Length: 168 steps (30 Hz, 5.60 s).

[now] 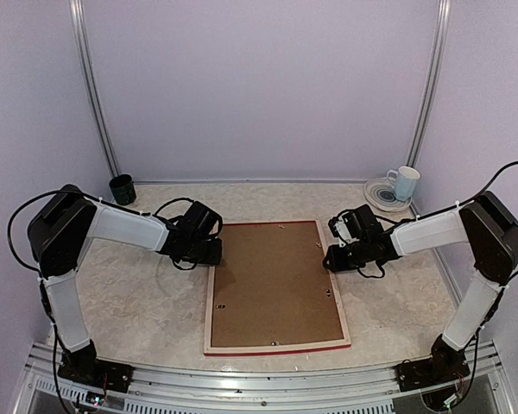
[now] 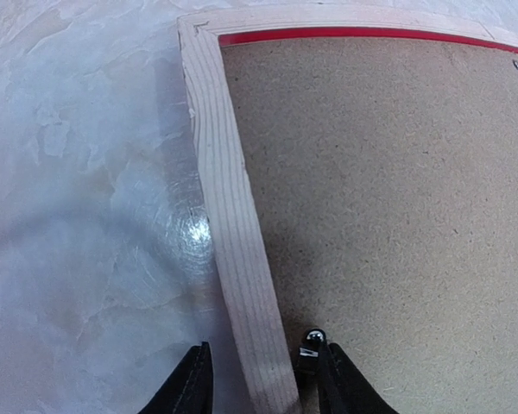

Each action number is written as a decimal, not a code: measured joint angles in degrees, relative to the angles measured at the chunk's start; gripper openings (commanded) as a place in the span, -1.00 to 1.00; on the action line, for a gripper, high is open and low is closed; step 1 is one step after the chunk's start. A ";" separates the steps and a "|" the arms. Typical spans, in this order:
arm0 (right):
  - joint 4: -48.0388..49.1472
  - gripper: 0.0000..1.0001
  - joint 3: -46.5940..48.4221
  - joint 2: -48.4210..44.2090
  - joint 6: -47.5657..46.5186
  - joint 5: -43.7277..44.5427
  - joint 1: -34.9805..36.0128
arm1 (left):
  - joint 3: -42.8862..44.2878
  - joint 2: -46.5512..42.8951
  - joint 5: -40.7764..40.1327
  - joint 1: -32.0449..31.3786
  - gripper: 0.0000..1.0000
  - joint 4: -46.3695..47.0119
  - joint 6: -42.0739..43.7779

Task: Put the photo into the frame
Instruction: Press the fastener onto the backboard.

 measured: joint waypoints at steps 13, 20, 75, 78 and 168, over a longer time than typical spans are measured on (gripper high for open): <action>0.11 -0.45 0.00 0.11 0.00 -0.17 -0.02 | 0.17 0.11 0.92 0.04 -0.48 0.22 -0.35; 0.39 -0.45 0.00 0.22 0.00 -0.70 -0.02 | 0.17 0.11 0.35 0.15 -0.72 0.28 -1.51; 1.31 -0.42 0.00 0.85 -0.02 -1.77 -0.04 | -0.26 0.09 2.27 1.55 -0.66 1.70 1.05; 1.31 -0.40 0.00 0.85 -0.11 -1.75 -0.04 | -0.79 -0.24 2.25 1.55 -0.41 2.25 0.81; -4.48 -0.02 15.69 9.92 -4.04 3.69 -2.84 | -22.69 -10.14 17.33 3.76 -0.31 24.06 -4.96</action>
